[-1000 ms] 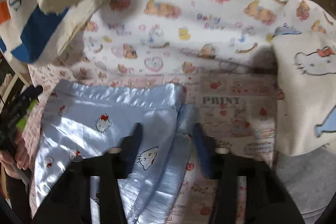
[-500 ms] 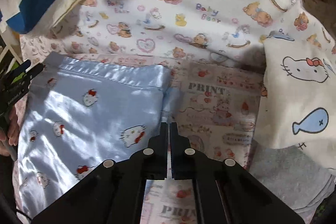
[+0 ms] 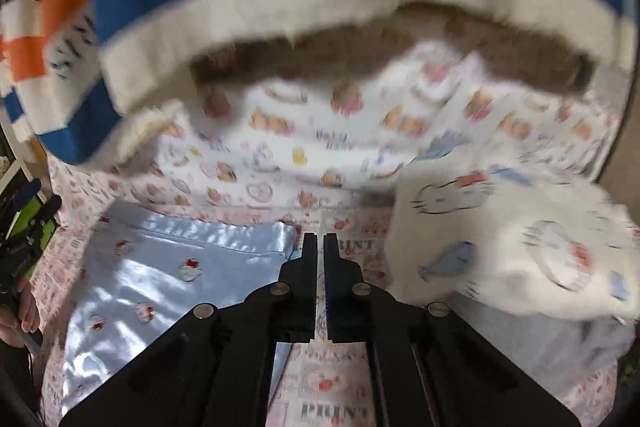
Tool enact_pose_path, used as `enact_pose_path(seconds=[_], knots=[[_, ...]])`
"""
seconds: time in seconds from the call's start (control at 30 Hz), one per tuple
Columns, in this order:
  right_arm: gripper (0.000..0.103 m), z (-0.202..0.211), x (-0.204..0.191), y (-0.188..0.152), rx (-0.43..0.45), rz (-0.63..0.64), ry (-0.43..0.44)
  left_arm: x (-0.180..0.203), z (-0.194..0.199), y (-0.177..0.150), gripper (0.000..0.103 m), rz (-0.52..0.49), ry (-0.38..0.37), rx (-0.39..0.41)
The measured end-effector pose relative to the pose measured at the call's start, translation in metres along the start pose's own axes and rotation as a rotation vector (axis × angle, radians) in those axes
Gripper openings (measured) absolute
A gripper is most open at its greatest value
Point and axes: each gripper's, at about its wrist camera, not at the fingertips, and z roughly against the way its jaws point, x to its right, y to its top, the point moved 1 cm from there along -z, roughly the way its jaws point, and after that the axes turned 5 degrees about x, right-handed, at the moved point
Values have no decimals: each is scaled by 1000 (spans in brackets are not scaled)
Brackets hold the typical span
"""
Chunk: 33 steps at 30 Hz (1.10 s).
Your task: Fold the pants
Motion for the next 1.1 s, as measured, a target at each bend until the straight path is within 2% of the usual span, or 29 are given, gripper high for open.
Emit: enact_pose_path(seconds=[0.2, 0.27, 0.33, 0.4, 0.53, 0.6, 0.63, 0.67, 0.7, 0.8, 0.9, 1.0, 1.1], knots=[[2, 85, -9, -23, 169, 6, 48, 1, 102, 6, 74, 40, -8, 156], [2, 107, -17, -31, 220, -2, 77, 7, 134, 7, 77, 42, -2, 205], [2, 124, -28, -41, 267, 7, 65, 16, 160, 8, 77, 28, 7, 231], [2, 144, -43, -54, 322, 35, -4, 22, 186, 7, 79, 30, 5, 274], [4, 178, -60, -80, 396, 47, -25, 24, 227, -2, 103, 63, 29, 322], [26, 190, -64, -94, 401, 16, 8, 29, 239, -10, 103, 64, 51, 339], [57, 194, -64, -99, 404, 6, 21, 32, 244, -14, 103, 59, 57, 353], [81, 199, -66, -105, 419, -4, 34, 36, 250, -18, 103, 50, 62, 369], [86, 206, -68, -111, 454, -10, 29, 39, 254, -22, 103, 41, 60, 377], [89, 218, -73, -122, 492, 10, -24, 44, 259, -32, 103, 34, 34, 364], [103, 227, -78, -133, 518, 22, 11, 40, 262, -45, 103, 72, 31, 359], [102, 236, -85, -147, 522, 31, 78, 34, 263, -59, 103, 116, 36, 359], [102, 240, -96, -162, 532, 40, 71, 34, 264, -74, 103, 145, 33, 331]])
